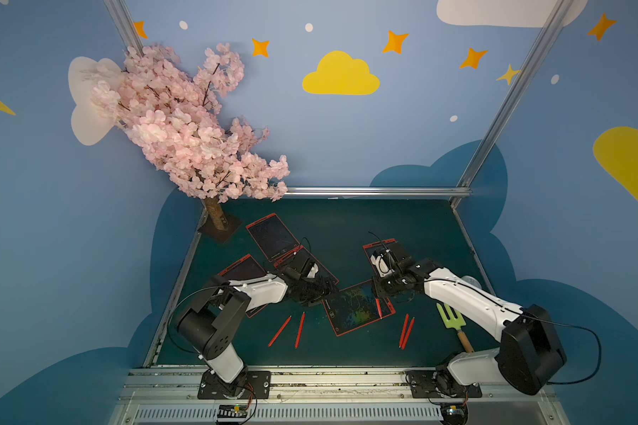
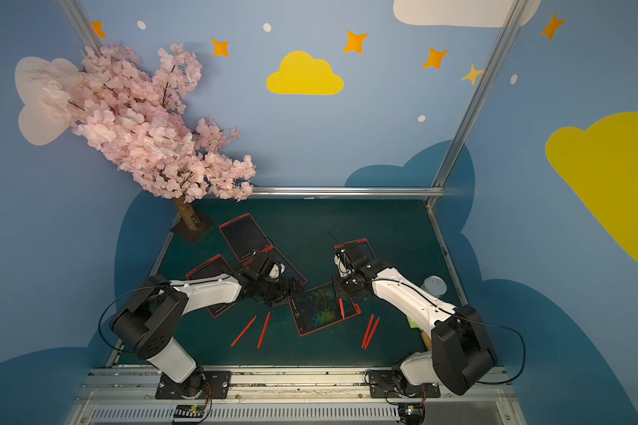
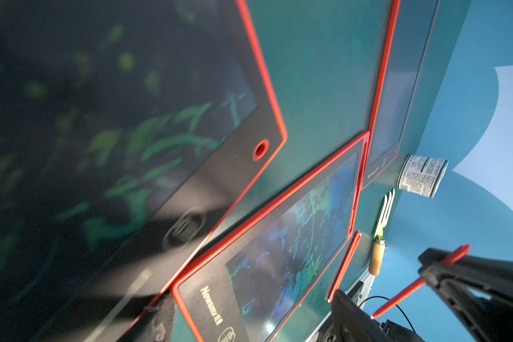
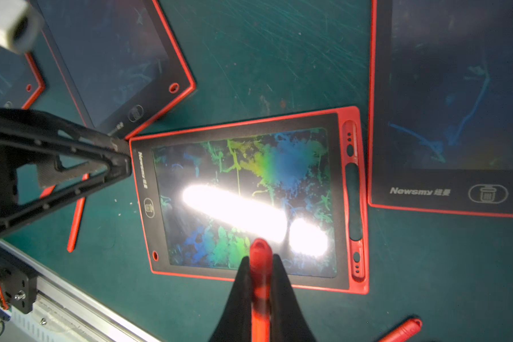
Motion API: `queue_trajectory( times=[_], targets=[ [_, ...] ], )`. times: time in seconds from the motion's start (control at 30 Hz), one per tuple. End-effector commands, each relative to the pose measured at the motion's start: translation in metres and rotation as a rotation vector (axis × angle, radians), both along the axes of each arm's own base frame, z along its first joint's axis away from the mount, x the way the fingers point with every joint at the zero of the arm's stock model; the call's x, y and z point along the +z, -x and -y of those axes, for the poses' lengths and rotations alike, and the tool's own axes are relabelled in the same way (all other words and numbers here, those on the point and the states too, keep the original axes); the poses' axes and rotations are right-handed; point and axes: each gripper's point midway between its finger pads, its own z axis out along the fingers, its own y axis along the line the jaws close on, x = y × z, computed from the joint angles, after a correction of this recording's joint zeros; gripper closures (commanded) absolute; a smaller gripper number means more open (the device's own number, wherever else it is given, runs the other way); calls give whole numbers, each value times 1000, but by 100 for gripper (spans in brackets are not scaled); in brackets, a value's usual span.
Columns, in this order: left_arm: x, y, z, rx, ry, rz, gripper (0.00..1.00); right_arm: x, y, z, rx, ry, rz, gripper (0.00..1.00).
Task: Place the stylus back onto the writing tablet
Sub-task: Adjust the writing tablet at the center of the board, then place the stylus on the writing tablet.
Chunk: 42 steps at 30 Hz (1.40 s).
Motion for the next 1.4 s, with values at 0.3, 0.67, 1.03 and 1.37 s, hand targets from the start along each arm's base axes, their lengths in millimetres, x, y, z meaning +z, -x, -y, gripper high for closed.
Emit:
queue_trajectory(
  times=[0.3, 0.67, 1.03, 1.37],
  targets=[
    [28, -35, 2, -133, -73, 191, 16, -10, -11, 31, -39, 113, -35, 93],
    [100, -67, 5, -250, 28, 414, 12, -10, -19, 36, -59, 118, -85, 95],
    [98, -48, 8, -265, 75, 426, 11, -17, -31, 35, 9, 135, -57, 92],
    [81, -26, 1, -285, 56, 368, 10, -29, -41, 48, 7, 211, -73, 92]
  ],
)
